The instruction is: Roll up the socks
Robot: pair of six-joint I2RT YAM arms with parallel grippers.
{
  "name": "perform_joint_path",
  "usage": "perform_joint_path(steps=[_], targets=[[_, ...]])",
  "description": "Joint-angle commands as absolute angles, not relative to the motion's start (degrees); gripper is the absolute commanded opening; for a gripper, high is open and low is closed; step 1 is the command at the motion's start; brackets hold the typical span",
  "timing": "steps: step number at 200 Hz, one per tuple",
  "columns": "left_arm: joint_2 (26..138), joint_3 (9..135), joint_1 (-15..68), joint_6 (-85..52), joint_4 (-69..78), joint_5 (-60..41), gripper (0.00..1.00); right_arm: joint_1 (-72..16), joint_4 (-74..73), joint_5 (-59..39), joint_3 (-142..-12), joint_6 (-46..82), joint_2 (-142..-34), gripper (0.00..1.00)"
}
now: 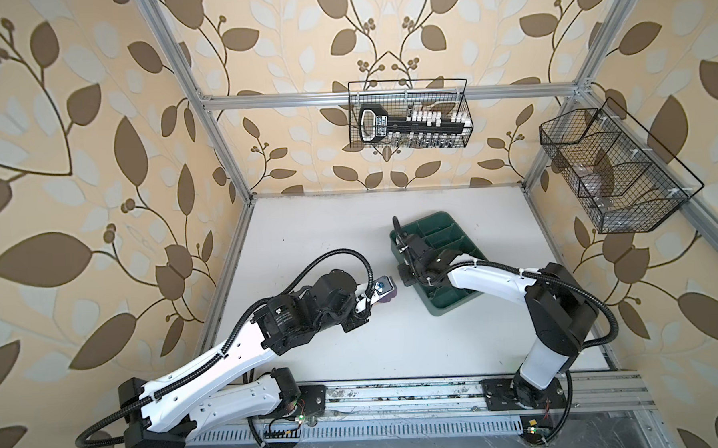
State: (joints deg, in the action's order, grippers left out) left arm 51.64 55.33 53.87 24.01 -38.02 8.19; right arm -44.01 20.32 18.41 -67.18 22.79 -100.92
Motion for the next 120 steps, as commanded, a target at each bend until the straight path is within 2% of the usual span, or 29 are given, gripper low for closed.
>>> perform_joint_path(steps=[1,30,60,98,120], targets=[[49.41,55.17,52.70,23.87,-37.33,15.01,0.00,-49.85,20.05,28.21,-73.89,40.65,-103.25,0.00],[45.99,54.32,51.98,23.91,-37.42,17.78,0.00,-55.84,25.83,34.12,-82.38,50.99,-108.03,0.00],[45.58,55.50,51.69,24.58,-39.84,17.47,0.00,-55.50,27.27,33.44,-85.82,52.84,-111.18,0.06],[47.74,57.73,51.68,25.82,-41.67,14.18,0.00,-50.75,20.01,25.83,-80.23,45.52,-104.72,0.35],[49.81,59.24,51.68,26.91,-41.32,13.98,0.00,-47.01,18.48,20.10,-77.72,40.66,-99.69,0.42]])
